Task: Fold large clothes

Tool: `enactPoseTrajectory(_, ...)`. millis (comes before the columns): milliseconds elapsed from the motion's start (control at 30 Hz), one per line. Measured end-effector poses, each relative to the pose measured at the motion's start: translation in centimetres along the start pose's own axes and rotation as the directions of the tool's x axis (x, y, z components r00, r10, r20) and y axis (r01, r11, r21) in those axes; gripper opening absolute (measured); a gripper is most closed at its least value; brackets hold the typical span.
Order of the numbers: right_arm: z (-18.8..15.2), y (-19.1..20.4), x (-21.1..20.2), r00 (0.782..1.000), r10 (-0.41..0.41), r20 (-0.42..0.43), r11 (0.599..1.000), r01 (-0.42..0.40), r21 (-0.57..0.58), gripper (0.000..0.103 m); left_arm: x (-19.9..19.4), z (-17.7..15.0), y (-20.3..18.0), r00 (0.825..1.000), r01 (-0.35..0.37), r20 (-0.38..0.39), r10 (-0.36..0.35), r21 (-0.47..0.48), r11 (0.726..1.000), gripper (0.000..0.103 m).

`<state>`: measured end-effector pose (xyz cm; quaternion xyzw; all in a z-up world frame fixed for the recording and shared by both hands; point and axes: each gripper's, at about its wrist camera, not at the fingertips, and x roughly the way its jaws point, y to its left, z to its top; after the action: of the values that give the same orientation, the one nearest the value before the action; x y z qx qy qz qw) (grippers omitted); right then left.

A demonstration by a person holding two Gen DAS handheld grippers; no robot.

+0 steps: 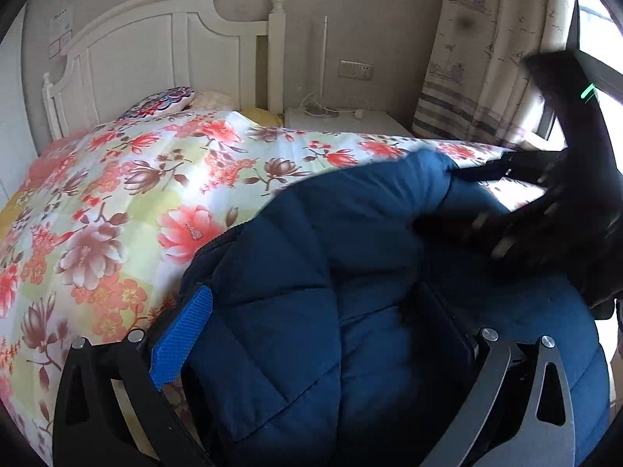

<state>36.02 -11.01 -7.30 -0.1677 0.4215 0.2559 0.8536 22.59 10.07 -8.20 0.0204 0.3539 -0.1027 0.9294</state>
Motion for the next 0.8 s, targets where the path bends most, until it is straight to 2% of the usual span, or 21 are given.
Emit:
enactPoseTrajectory(67, 0.3, -1.4, 2.1, 0.993, 0.117, -0.018, 0.987, -0.115, 0.11, 0.092, 0.5, 0.0, 0.4, 1.0, -0.001, -0.023, 0.0, -0.013, 1.0, 0.099)
enactPoseTrajectory(100, 0.4, -1.7, 2.2, 0.992, 0.123, -0.03, 0.988, -0.119, 0.103, 0.092, 0.7, 0.1, 0.6, 0.999, 0.014, -0.033, -0.015, -0.023, 1.0, 0.099)
enactPoseTrajectory(200, 0.4, -0.1, 2.2, 0.994, 0.07, -0.08, 0.997, -0.068, 0.029, 0.092, 0.9, 0.0, 0.4, 0.999, 0.009, -0.043, -0.009, -0.012, 1.0, 0.099)
enactPoseTrajectory(300, 2.1, -0.1, 2.4, 0.988, 0.053, -0.145, 0.998, -0.049, 0.034, 0.088, 0.8, -0.1, 0.5, 0.999, 0.013, -0.039, -0.014, -0.015, 1.0, 0.099)
enactPoseTrajectory(367, 3.4, -0.4, 1.0, 0.995, 0.023, -0.098, 0.999, -0.019, 0.05, 0.086, 0.6, -0.2, 0.5, 0.999, 0.013, -0.031, -0.014, -0.019, 1.0, 0.099)
enactPoseTrajectory(433, 4.9, -0.8, 0.3, 0.997, 0.056, -0.047, 0.995, -0.052, 0.09, 0.086, 0.6, -0.2, 0.4, 1.0, 0.012, -0.029, -0.013, -0.018, 1.0, 0.099)
enactPoseTrajectory(467, 5.0, -0.6, 1.5, 0.995, 0.062, -0.083, 0.995, -0.055, 0.084, 0.086, 0.6, -0.2, 0.4, 0.999, 0.013, -0.03, -0.013, -0.018, 1.0, 0.099)
enactPoseTrajectory(500, 4.5, 0.0, 3.5, 0.988, 0.025, -0.154, 0.999, -0.019, 0.04, 0.09, 0.6, -0.2, 0.4, 1.0, 0.012, -0.029, -0.012, -0.017, 1.0, 0.099)
enactPoseTrajectory(533, 3.8, 0.5, 5.3, 0.98, -0.009, -0.197, 1.0, 0.011, 0.006, 0.098, 0.6, -0.2, 0.4, 1.0, 0.005, -0.031, -0.005, -0.016, 1.0, 0.099)
enactPoseTrajectory(600, 3.8, 0.2, 6.2, 0.981, -0.006, -0.196, 0.999, 0.014, 0.043, 0.099, 0.6, -0.2, 0.5, 0.999, -0.014, -0.043, 0.013, -0.02, 1.0, 0.099)
enactPoseTrajectory(667, 3.8, 0.7, 6.3, 0.979, -0.036, -0.202, 0.999, 0.039, 0.01, 0.099, 0.0, -0.1, 0.4, 0.998, -0.042, -0.05, 0.042, -0.007, 0.999, 0.099)
enactPoseTrajectory(800, 3.3, 0.5, 6.1, 0.986, -0.03, -0.166, 0.999, 0.034, 0.022, 0.099, -4.1, -0.3, -0.2, 0.992, -0.128, -0.012, 0.128, 0.02, 0.992, 0.099)
